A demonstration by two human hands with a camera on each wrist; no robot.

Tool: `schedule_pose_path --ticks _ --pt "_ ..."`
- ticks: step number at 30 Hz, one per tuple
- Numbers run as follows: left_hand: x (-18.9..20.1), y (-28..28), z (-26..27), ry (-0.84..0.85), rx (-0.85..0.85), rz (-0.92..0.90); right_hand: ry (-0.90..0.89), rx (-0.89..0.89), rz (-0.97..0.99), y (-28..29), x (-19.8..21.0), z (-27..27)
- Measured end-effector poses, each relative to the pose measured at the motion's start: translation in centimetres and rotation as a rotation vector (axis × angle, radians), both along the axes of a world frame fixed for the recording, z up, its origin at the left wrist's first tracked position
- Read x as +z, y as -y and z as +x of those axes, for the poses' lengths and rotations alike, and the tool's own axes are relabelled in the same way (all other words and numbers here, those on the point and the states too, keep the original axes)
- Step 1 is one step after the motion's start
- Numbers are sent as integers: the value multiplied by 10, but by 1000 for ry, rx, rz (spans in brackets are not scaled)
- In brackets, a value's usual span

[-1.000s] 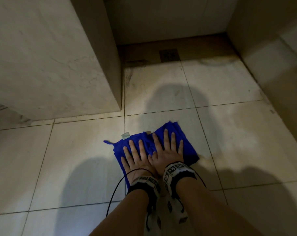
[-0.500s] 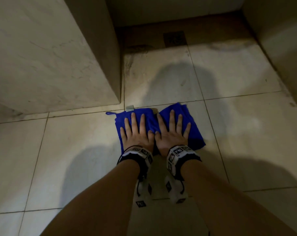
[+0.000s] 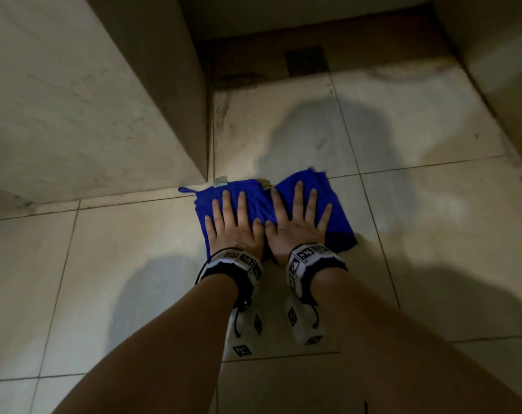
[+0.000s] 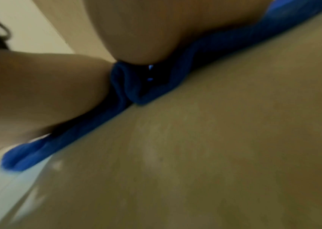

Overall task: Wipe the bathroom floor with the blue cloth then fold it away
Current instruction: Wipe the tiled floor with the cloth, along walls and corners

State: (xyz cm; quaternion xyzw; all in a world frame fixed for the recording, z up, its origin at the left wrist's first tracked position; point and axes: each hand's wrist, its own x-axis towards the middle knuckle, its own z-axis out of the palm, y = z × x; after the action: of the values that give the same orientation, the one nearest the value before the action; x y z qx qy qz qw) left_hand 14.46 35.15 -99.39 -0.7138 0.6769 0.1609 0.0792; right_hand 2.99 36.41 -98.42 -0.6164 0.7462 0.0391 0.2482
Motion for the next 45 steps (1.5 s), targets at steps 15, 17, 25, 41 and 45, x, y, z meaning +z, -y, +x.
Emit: schedule_pose_path --ticks 15,17,25,41,45 --pt "14 -80 1 -1 -35 151 2 42 90 -66 13 7" --pt "15 -79 2 -11 -39 162 7 35 104 -67 13 8" --pt "8 -72 2 -29 -28 126 10 16 58 -64 5 11" --pt "9 9 2 -111 92 11 18 -22 -14 -8 -9 18" --pt "16 6 3 -121 87 21 21 -14 9 -6 -5 19"
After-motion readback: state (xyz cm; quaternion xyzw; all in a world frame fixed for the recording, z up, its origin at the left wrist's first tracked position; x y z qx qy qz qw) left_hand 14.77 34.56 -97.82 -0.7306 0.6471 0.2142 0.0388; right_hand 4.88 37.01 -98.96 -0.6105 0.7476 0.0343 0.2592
